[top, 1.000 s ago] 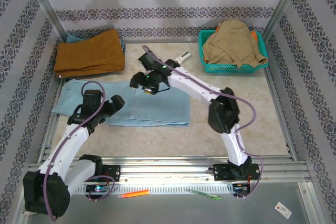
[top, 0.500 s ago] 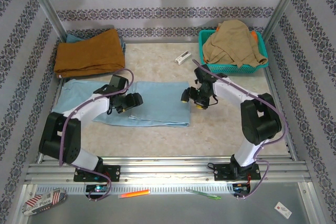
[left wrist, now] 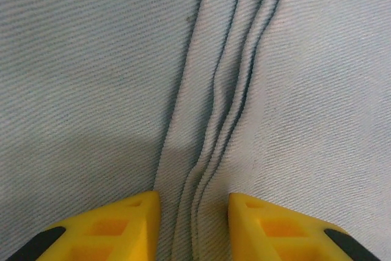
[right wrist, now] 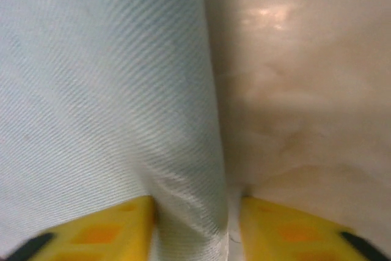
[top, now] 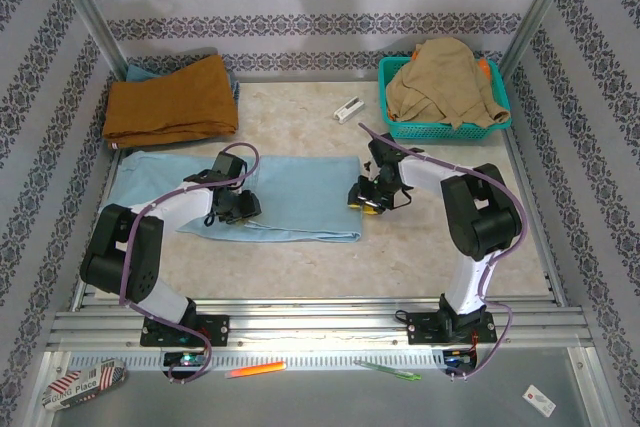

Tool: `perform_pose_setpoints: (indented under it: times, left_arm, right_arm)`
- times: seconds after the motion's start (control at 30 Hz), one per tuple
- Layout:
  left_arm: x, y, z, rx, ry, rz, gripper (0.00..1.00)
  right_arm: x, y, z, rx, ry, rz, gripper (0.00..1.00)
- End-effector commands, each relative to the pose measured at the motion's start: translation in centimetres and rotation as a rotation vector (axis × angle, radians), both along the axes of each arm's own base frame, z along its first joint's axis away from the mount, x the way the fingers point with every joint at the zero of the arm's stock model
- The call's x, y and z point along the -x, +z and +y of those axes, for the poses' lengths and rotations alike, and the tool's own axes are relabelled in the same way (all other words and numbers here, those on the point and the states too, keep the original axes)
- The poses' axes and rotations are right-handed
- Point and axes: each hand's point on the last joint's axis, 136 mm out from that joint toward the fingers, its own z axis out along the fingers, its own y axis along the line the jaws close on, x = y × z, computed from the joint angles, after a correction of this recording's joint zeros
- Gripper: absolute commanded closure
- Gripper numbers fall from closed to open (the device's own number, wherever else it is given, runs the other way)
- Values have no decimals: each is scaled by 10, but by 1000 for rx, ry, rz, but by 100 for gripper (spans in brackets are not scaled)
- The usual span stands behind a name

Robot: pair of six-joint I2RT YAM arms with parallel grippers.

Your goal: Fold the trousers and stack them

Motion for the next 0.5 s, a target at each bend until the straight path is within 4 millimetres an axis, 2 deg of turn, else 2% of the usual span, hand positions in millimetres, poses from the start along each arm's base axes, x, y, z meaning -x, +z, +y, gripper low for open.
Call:
perform_pose_setpoints:
  times: [0.0,0.03,0.07,0.1,0.13,0.2,0.23,0.3,0.37,0.47]
  left_arm:
    - [11,-9,4,-26,2,41,63]
    - [10,-6,4,-21,5,35,59]
    - [10,-2,3,-15,9,32,49]
    - [8,7,0,4,13,22,35]
    - [8,16,-3,27,9,22,26]
    - [-3,53,-15,94,-16,-55,8]
    - [-6,66,-14,96,-12,-83,2]
    - [-15,102,-7,68,-2,-170,0]
    - [-18,120,2,40,14,-209,0]
    - [-20,132,16,42,61,-237,0]
  right_arm:
    - [6,-7,21,-76,38,-11,76]
    - [5,-4,18,-60,32,-23,80]
    - [5,-2,14,-28,32,-33,83]
    - [5,-1,11,-6,36,-43,88]
    - [5,1,8,8,36,-44,91]
    - [4,5,4,-6,22,-49,98]
    - [4,7,4,-20,14,-51,100]
    - [3,13,3,-33,10,-60,100]
    - [2,21,3,-40,8,-83,100]
    - [2,30,-2,-43,-10,-109,100]
